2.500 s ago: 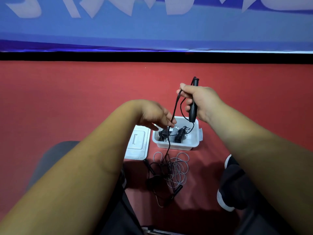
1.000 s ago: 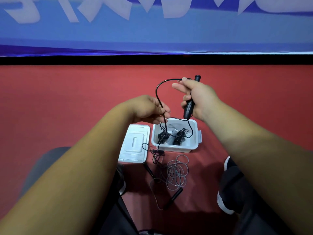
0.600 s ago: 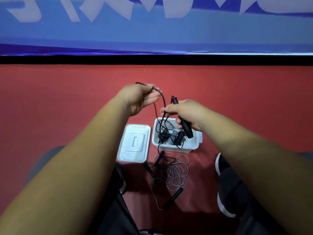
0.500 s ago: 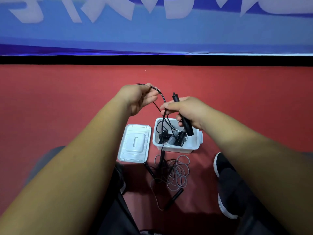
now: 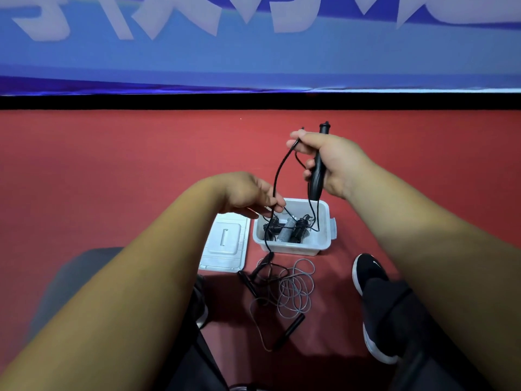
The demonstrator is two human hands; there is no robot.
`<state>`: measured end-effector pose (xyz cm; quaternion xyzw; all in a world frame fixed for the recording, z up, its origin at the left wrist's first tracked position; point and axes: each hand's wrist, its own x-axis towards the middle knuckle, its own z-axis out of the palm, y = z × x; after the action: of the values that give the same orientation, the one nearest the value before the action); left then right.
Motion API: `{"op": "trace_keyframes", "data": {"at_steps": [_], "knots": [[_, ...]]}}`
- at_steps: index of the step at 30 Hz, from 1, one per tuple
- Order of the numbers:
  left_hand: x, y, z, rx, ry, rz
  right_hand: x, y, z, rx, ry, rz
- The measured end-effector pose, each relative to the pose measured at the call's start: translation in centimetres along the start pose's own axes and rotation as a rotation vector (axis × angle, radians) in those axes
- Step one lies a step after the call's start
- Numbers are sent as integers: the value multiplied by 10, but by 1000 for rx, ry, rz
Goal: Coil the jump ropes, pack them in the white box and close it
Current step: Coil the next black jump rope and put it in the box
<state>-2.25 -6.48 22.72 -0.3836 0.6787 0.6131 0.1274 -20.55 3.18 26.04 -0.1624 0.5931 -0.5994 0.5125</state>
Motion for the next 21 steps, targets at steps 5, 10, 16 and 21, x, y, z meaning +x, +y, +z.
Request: {"op": "trace_keyframes", "data": {"at_steps": [5,10,16,21], "knots": [[-7,13,-9,-168,98,52,12,12,-12,-121,31,81],[-12,26,-19,-468,231,150,5,29,-10,-396,-77,185],[-13,23,-32,-672,315,165,-8,47,0,-557,-315,174],[-10,17,-34,-751,363,137,-12,44,7,-569,-285,39]]}}
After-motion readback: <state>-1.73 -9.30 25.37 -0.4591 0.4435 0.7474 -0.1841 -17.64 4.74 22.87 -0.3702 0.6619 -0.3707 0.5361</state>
